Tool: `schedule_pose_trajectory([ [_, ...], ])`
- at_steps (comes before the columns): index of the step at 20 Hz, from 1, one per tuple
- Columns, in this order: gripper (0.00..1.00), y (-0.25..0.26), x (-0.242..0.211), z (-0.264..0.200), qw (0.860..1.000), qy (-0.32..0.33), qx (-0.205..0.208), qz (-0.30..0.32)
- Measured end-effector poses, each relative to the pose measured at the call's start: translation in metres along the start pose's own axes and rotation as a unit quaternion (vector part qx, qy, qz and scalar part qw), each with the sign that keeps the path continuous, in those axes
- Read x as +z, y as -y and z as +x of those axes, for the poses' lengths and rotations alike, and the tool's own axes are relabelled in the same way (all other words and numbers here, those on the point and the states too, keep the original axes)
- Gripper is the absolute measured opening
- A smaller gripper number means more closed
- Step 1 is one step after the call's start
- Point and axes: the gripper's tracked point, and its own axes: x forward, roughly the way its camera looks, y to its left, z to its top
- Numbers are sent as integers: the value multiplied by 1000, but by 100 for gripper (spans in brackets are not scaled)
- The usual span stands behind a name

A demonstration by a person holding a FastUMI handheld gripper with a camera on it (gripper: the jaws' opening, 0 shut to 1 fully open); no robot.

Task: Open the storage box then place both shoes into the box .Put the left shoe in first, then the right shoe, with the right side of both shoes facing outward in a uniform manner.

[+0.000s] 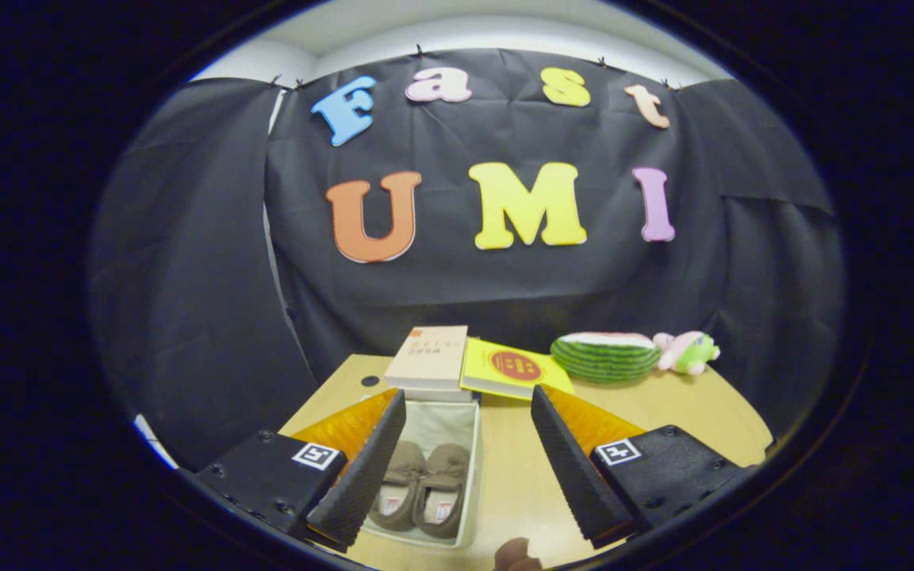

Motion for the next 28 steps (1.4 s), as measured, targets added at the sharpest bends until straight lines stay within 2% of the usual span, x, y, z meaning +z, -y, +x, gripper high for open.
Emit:
schedule_pose_trajectory([
  [5, 100, 10, 49, -56, 995, 85, -14, -49],
  [10, 100, 41, 70, -99, 994, 106, -25, -33],
  [15, 100, 80, 70, -126, 993, 109, -32, -13],
  [18, 100, 92, 62, -132, 995, 99, -17, -13],
  [20, 100, 112, 61, -138, 993, 109, -33, -14],
  [28, 100, 133, 33, -138, 992, 118, -44, 16],
])
